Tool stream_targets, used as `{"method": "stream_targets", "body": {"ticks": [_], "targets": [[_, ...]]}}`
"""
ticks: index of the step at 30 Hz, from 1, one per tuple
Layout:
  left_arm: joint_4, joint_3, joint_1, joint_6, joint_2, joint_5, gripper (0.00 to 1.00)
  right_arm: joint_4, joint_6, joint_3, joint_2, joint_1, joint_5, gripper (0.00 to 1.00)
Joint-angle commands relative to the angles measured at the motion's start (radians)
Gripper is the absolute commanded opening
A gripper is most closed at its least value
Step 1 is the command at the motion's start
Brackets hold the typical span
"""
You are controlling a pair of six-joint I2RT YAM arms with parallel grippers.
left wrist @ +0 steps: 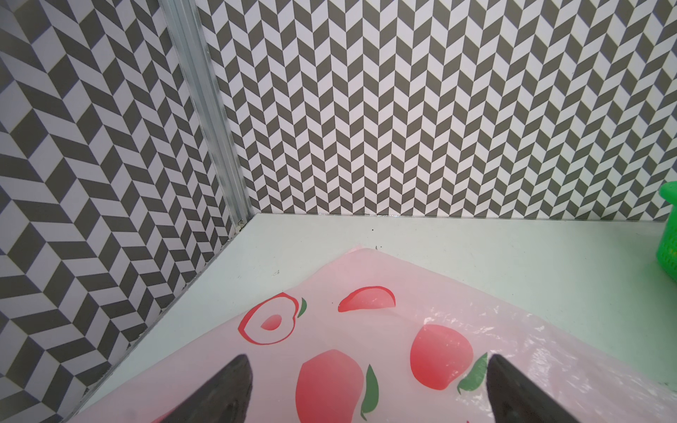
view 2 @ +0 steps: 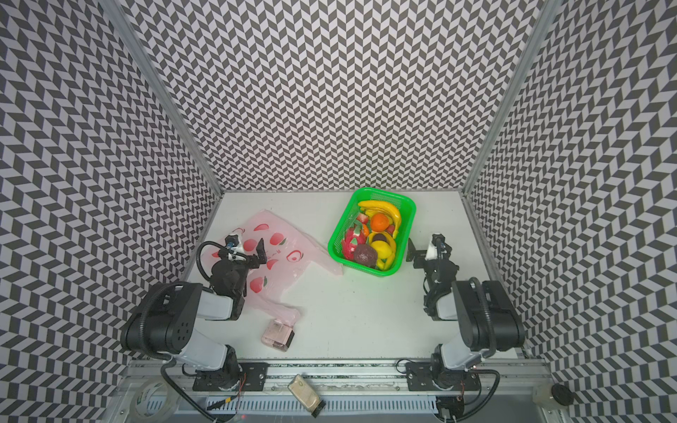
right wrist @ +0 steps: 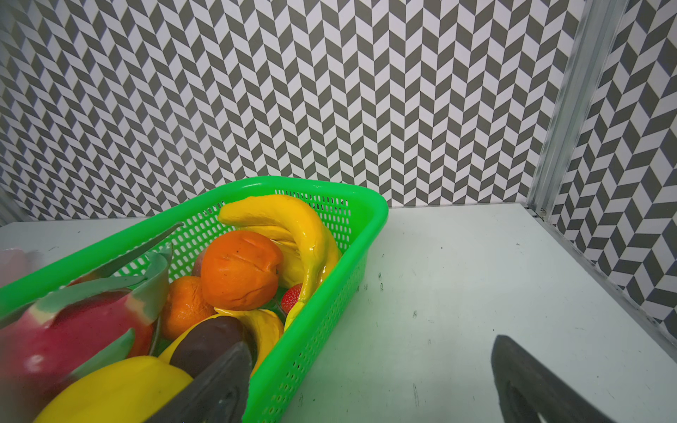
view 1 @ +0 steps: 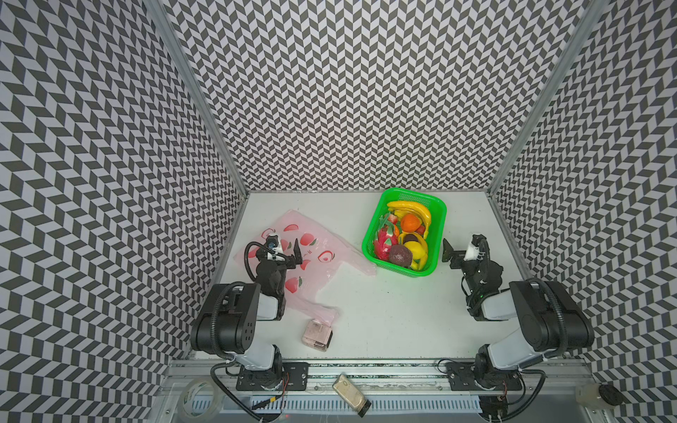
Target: Place the fake fruits into the plastic bag and tie a complex knot
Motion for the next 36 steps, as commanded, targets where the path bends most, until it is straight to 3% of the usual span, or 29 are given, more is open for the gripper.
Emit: {"method": "stream_targets", "body": {"ticks": [1, 4, 7, 10, 14, 19, 22, 25, 29, 36], "targets": [[0.064, -0.037, -0.01, 0.02, -0.032, 0.029, 1.0, 0.065, 0.012, -0.011, -0.018, 0.002, 0.044, 0.99], [0.025, -0.057, -0.017, 0.011, -0.124, -0.017, 1.0, -0.001, 0.02, -0.011, -0.098, -0.001, 0.073, 0.99], [-0.156, -0.005, -0.022, -0.006, -0.242, -0.062, 1.0, -0.117, 0.037, 0.0, -0.214, 0.001, 0.111, 0.99], [-0.334, 0.087, -0.036, -0.081, -0.332, -0.069, 0.99, -0.323, 0.176, 0.05, -0.345, -0.001, 0.172, 0.99], [-0.532, 0.208, -0.076, -0.228, -0.429, -0.022, 0.93, -0.489, 0.282, 0.119, -0.459, -0.001, 0.073, 0.99], [-0.898, 0.358, -0.248, -0.236, -0.518, -0.059, 0.9, -0.737, 0.45, 0.208, -0.568, -0.002, -0.059, 0.99], [-1.002, 0.359, -0.343, -0.275, -0.592, -0.049, 0.9, -0.78, 0.468, 0.218, -0.613, -0.001, -0.217, 0.99], [-1.099, 0.355, -0.437, -0.279, -0.65, -0.103, 0.9, -0.911, 0.441, 0.264, -0.648, -0.001, -0.299, 0.99], [-1.299, 0.436, -0.47, -0.201, -0.654, -0.108, 0.91, -1.031, 0.429, 0.29, -0.685, -0.001, -0.357, 0.99], [-1.563, 0.511, -0.476, -0.1, -0.595, -0.164, 0.92, -1.026, 0.461, 0.252, -0.712, -0.002, -0.36, 0.99]]}}
